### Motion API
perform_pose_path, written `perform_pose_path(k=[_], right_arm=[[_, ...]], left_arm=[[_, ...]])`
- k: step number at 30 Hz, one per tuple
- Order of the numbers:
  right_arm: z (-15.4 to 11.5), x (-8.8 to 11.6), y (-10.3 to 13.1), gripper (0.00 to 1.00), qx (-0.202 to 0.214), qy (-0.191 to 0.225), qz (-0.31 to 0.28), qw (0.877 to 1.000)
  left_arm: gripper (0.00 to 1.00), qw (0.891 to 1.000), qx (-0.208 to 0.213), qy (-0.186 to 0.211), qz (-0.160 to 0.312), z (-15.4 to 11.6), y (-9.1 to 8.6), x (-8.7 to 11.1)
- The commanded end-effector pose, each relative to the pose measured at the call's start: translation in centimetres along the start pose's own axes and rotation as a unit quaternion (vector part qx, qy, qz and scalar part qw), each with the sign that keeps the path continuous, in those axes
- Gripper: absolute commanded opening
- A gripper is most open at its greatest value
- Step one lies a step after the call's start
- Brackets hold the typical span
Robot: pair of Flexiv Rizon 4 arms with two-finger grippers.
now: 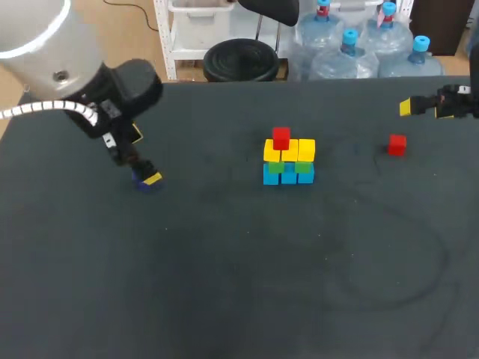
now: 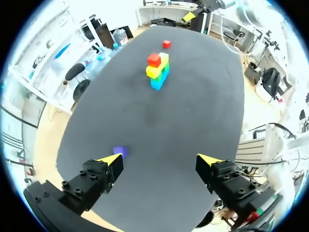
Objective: Place the blue cubes, place green cubes on the blue cubes, place the yellow cubes on the green cubes, then place the red cubes on the yellow cubes, and place purple cube on the red cubes.
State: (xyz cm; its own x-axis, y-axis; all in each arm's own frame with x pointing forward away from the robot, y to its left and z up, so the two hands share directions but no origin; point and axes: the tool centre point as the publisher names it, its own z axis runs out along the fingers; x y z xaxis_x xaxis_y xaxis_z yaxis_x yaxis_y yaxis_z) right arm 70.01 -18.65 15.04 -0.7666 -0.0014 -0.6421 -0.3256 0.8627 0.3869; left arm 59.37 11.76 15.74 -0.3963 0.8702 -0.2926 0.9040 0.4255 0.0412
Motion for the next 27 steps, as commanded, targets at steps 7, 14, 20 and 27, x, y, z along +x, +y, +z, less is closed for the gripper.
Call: perform_pose_path(k=[7, 14, 20, 27], right_arm=[[0.0, 0.0, 0.0, 1.0, 0.0, 0.0, 0.0, 1.0], [0.0, 0.0, 0.0, 1.0, 0.0, 0.0, 0.0, 1.0], [0.0, 0.0, 0.0, 1.0, 0.0, 0.0, 0.0, 1.0], [0.0, 0.0, 0.0, 1.0, 0.0, 0.0, 0.0, 1.0]], left_arm=[[1.0, 0.993, 0.032, 0.111, -0.007, 0.9, 4.0, -1.9], [1.0, 0.991, 0.036, 0.126, -0.012, 1.8, 5.5, -2.1], [1.0, 0.989, 0.05, 0.141, -0.02, 2.1, 5.6, -2.1], [1.0, 0.989, 0.05, 0.141, -0.02, 2.1, 5.6, -2.1]])
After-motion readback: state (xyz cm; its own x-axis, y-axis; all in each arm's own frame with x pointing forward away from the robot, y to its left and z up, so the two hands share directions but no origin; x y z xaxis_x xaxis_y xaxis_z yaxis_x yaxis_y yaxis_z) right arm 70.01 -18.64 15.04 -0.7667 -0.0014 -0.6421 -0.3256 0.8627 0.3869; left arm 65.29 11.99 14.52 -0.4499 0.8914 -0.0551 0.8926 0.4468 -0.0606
